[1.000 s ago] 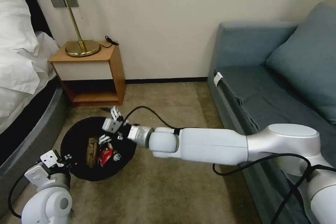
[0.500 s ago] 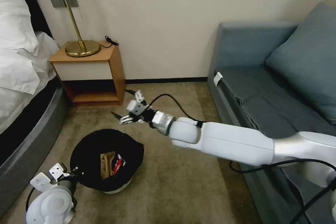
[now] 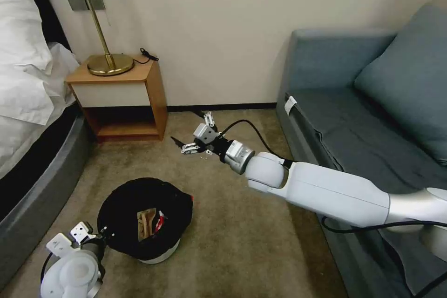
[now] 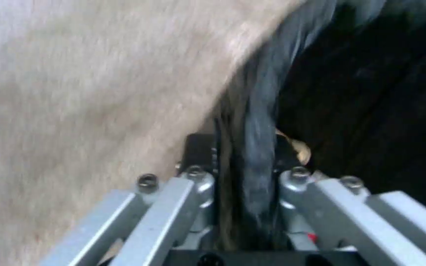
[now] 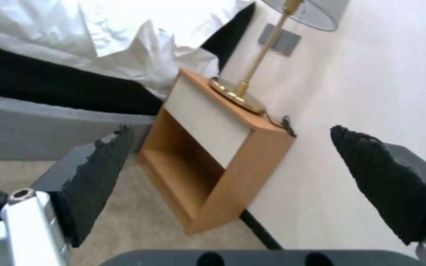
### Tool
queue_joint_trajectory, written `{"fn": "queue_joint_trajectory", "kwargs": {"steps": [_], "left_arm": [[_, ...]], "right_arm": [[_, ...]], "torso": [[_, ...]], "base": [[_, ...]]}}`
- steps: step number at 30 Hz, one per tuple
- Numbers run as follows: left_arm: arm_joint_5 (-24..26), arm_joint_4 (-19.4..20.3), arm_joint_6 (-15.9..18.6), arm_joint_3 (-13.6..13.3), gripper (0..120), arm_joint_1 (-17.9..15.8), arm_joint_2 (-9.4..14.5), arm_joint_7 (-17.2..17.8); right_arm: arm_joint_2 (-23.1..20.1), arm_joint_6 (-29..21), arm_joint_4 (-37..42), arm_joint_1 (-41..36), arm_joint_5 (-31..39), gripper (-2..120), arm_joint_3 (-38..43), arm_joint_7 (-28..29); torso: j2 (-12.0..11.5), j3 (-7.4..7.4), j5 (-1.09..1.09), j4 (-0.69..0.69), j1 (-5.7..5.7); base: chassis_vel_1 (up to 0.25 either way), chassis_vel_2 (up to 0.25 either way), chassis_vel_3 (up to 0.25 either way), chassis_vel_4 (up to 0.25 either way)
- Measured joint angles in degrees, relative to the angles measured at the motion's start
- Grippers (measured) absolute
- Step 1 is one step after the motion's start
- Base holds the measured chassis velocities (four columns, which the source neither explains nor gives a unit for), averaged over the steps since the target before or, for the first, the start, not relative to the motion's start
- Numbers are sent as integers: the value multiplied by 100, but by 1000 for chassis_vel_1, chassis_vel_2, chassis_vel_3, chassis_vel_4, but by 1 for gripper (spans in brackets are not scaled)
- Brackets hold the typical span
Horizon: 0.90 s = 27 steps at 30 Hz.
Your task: Pick up the trash bin, then pick up the garbage on the floor and place it into the trash bin.
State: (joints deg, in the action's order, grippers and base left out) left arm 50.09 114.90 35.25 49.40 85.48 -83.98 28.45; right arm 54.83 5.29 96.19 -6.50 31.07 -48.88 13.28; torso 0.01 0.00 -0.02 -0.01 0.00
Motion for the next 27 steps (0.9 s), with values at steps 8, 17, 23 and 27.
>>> {"fn": "queue_joint_trajectory", "kwargs": {"steps": [8,17,23,27], "left_arm": [[-694,240,-294,70,49,193,6,-766],[-2009,458,-2203,234,85,364,60,-3094],[-2491,646,-2591,92,100,384,161,-3532],[-2584,819,-2661,-73,100,431,191,-3534]], "right_arm": [[-267,-9,271,-313,37,100,364,-1],[-939,-575,1308,-1794,913,100,2099,827],[-1242,-966,2064,-3132,941,100,3770,1459],[-1109,-1184,2612,-4358,764,100,5141,1548]], "torso": [[0,0,1,1,0],[0,0,4,0,0],[-1,0,3,1,0],[-1,0,2,-1,0]], "base": [[0,0,0,0],[0,0,0,0],[0,0,0,0],[0,0,0,0]]}}
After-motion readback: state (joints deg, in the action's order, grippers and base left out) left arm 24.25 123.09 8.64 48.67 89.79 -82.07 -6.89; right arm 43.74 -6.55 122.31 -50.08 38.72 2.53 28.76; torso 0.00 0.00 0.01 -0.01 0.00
